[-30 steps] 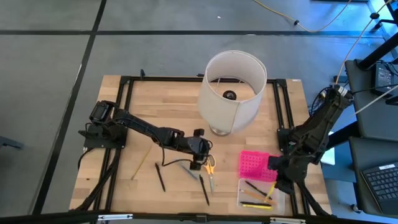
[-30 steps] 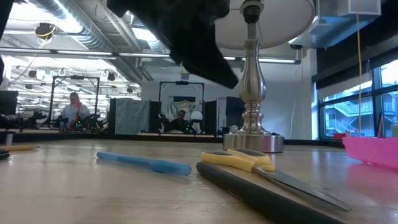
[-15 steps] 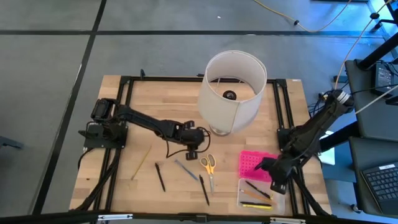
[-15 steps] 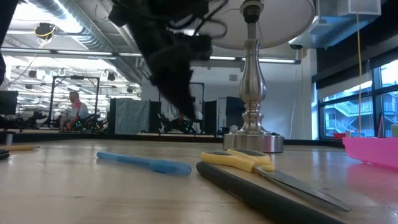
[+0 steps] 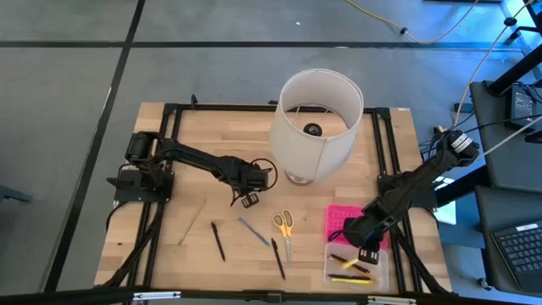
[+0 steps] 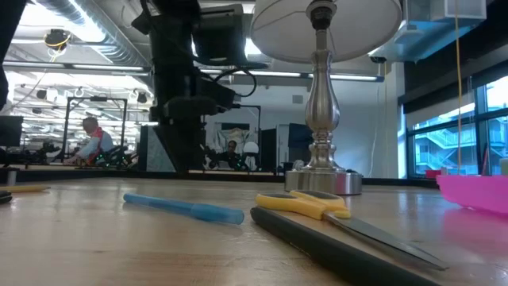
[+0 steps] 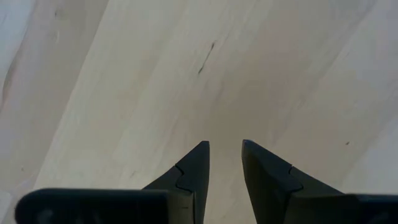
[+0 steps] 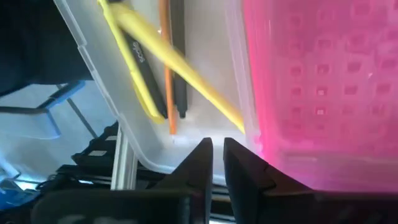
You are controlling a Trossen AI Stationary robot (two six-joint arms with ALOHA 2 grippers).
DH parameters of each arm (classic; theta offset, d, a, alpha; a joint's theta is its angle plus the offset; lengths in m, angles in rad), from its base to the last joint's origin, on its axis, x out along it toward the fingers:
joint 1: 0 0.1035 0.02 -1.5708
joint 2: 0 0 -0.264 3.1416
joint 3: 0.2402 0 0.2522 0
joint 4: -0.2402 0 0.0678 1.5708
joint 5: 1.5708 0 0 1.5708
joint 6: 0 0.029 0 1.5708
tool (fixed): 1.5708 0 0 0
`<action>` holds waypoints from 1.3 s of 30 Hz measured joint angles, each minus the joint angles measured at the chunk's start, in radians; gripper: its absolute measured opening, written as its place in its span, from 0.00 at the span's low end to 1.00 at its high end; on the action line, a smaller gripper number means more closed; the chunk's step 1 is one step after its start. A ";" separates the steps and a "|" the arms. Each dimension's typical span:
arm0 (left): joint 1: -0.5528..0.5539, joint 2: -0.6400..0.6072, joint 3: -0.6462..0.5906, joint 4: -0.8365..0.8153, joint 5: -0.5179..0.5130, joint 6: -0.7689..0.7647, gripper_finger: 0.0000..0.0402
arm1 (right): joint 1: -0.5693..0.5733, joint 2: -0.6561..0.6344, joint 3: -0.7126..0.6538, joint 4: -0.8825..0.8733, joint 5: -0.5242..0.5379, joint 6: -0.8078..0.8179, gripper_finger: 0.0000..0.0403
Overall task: Pick & place school supplies into a supply box
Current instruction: Put the yellow pen into the supply box, then put the blue pen into the supply box
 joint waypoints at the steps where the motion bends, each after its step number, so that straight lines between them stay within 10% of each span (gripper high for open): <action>1: 0.000 0.000 0.000 -0.002 0.000 0.000 0.22 | -0.006 0.006 0.000 0.003 0.000 -0.011 0.11; 11: -0.009 0.000 0.000 0.027 0.011 0.026 0.22 | -0.024 0.020 0.000 0.005 0.001 -0.067 0.11; 22: -0.087 0.000 0.000 0.327 0.153 0.501 0.22 | -0.024 0.020 0.000 0.005 0.107 -0.118 0.11; 39: -0.278 0.000 0.000 0.438 0.200 0.532 0.37 | -0.024 0.020 0.000 0.005 0.288 -0.107 0.11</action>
